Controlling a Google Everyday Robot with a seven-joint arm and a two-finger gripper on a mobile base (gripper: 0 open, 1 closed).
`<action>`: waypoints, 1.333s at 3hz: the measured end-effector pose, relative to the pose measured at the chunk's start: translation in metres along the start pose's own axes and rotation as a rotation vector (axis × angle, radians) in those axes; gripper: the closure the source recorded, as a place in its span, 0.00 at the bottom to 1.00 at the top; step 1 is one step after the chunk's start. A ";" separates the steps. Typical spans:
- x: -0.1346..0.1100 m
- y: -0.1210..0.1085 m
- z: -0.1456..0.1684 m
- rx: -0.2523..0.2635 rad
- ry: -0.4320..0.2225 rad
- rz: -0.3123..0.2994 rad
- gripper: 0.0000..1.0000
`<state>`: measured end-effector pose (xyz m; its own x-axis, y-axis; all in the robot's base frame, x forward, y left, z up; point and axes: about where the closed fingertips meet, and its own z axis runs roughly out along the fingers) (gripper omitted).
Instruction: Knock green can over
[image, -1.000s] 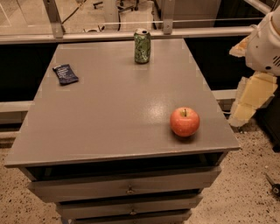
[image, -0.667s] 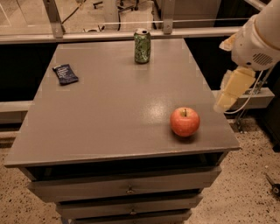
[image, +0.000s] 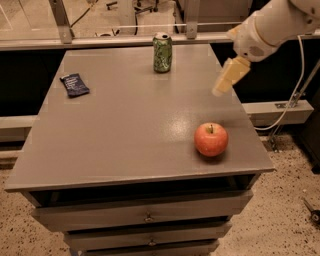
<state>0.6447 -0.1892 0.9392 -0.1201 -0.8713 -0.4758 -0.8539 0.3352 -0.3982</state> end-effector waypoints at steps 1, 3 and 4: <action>-0.023 -0.042 0.037 0.028 -0.108 0.024 0.00; -0.063 -0.098 0.105 0.080 -0.367 0.290 0.00; -0.081 -0.106 0.121 0.061 -0.462 0.378 0.00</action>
Offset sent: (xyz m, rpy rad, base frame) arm 0.1597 0.0410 -0.0023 0.3974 -0.1403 -0.1487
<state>0.8065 -0.1105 0.9251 -0.1651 -0.4462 -0.8796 -0.7625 0.6234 -0.1732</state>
